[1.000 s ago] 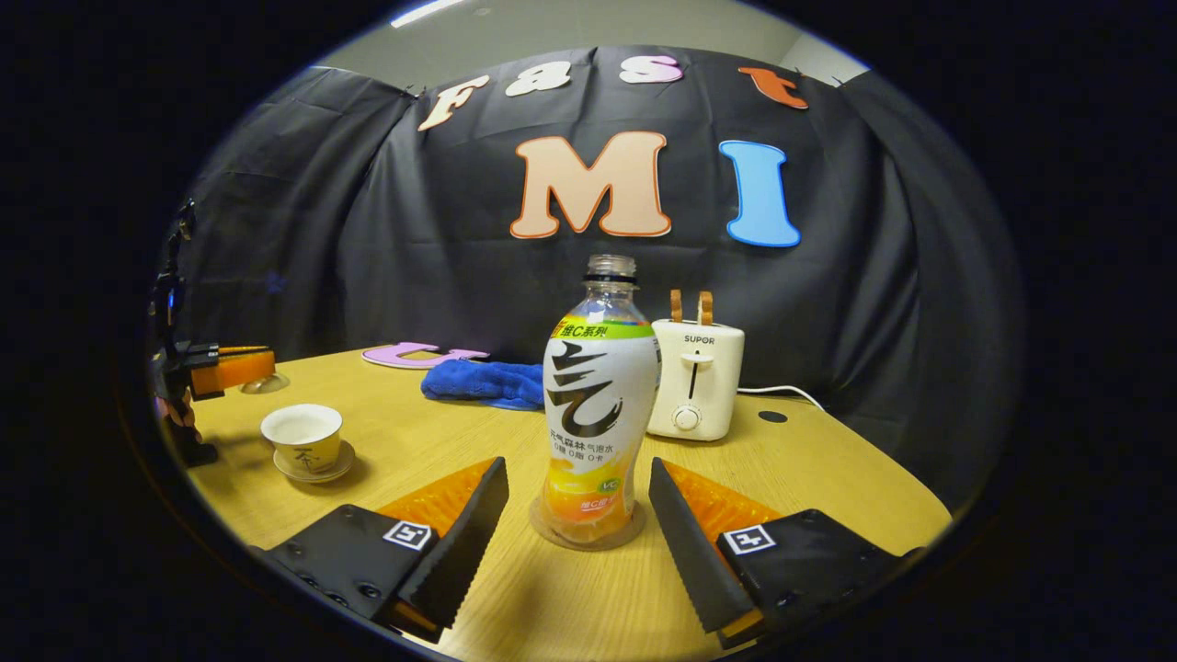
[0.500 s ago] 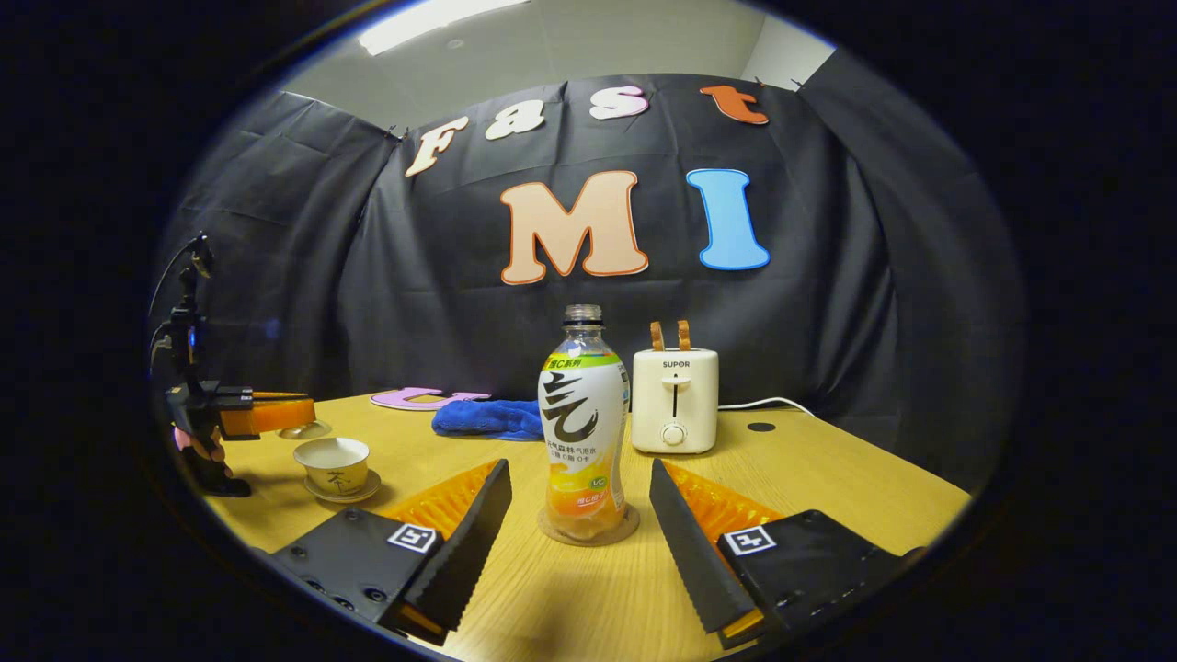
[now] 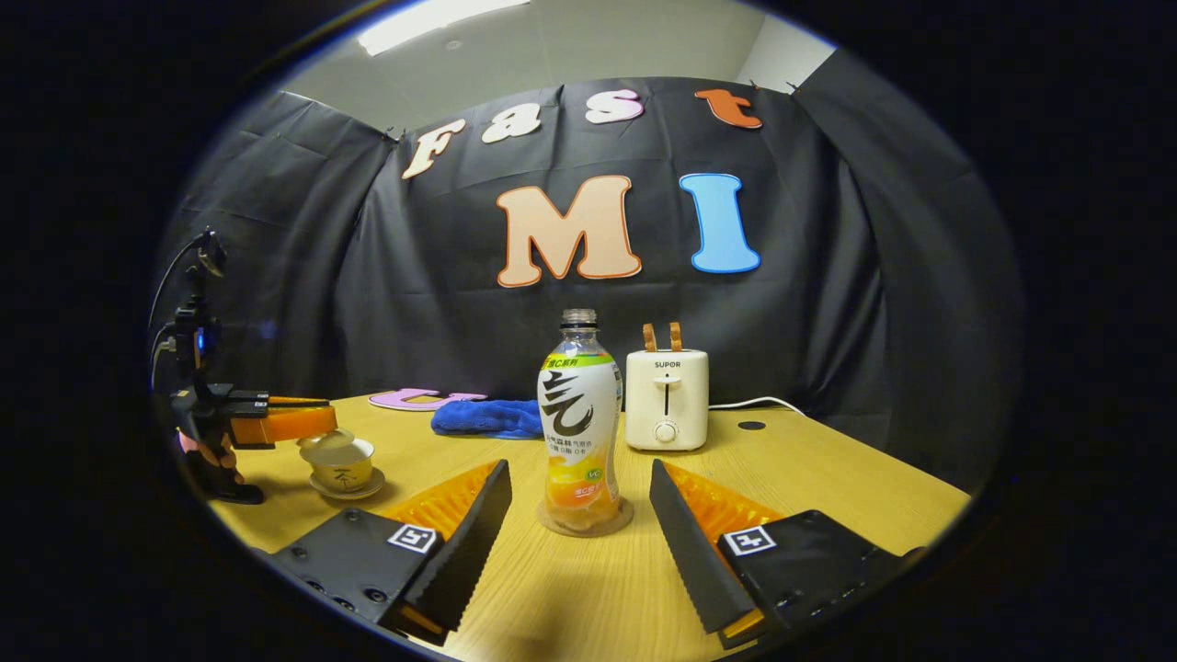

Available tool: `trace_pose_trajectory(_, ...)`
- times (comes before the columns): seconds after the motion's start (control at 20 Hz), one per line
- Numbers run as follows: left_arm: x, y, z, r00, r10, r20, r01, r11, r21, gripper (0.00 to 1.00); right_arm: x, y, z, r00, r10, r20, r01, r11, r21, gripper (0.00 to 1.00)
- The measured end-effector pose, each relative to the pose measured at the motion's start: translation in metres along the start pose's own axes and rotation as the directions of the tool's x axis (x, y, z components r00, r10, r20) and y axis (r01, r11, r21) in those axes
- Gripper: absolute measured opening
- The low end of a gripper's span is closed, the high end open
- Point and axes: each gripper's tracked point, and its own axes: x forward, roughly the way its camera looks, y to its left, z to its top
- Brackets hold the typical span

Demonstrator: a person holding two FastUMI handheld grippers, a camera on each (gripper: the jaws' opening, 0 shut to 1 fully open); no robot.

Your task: Open the teacup lid with one hand, grasp the water bottle and pour water into the teacup with the other hand; after pouring, place the water bottle on the coaster and then close the teacup lid.

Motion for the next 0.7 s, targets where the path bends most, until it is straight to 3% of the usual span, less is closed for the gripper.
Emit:
trace_pose_trajectory(0.1, 0.001, -0.004, -0.001, 1.000, -0.023, -0.009, 0.023, 1.000, 0.005, 0.28, -0.002, 0.000, 0.001, 1.000, 0.001, 0.000, -0.001, 1.000, -0.001, 0.96)
trace_pose_trajectory(0.15, 0.002, -0.006, -0.003, 0.999, -0.033, -0.020, 0.033, 0.999, 0.007, 0.28, -0.002, 0.000, 0.001, 1.000, 0.004, 0.000, -0.004, 1.000, -0.001, 0.91)
trace_pose_trajectory(0.2, 0.003, -0.007, -0.006, 0.998, -0.042, -0.038, 0.042, 0.999, 0.009, 0.28, -0.001, 0.001, 0.002, 1.000, 0.007, 0.000, -0.007, 1.000, -0.001, 0.96)
trace_pose_trajectory(0.35, 0.006, -0.008, -0.013, 0.995, -0.048, -0.086, 0.049, 0.999, 0.015, 0.28, 0.000, 0.002, 0.001, 1.000, 0.011, 0.001, -0.011, 1.000, -0.001, 0.96)
trace_pose_trajectory(0.4, 0.007, -0.010, -0.015, 0.994, -0.050, -0.101, 0.052, 0.998, 0.018, 0.28, -0.001, 0.002, 0.001, 1.000, 0.012, 0.001, -0.012, 1.000, -0.001, 0.91)
trace_pose_trajectory(0.45, 0.007, -0.010, -0.017, 0.992, -0.051, -0.114, 0.053, 0.998, 0.020, 0.28, 0.000, 0.002, 0.001, 1.000, 0.012, 0.001, -0.012, 1.000, -0.001, 0.96)
trace_pose_trajectory(0.7, 0.007, -0.009, -0.017, 0.991, -0.050, -0.122, 0.053, 0.998, 0.021, 0.31, 0.000, 0.002, 0.001, 1.000, 0.012, 0.002, -0.011, 1.000, -0.001, 0.96)
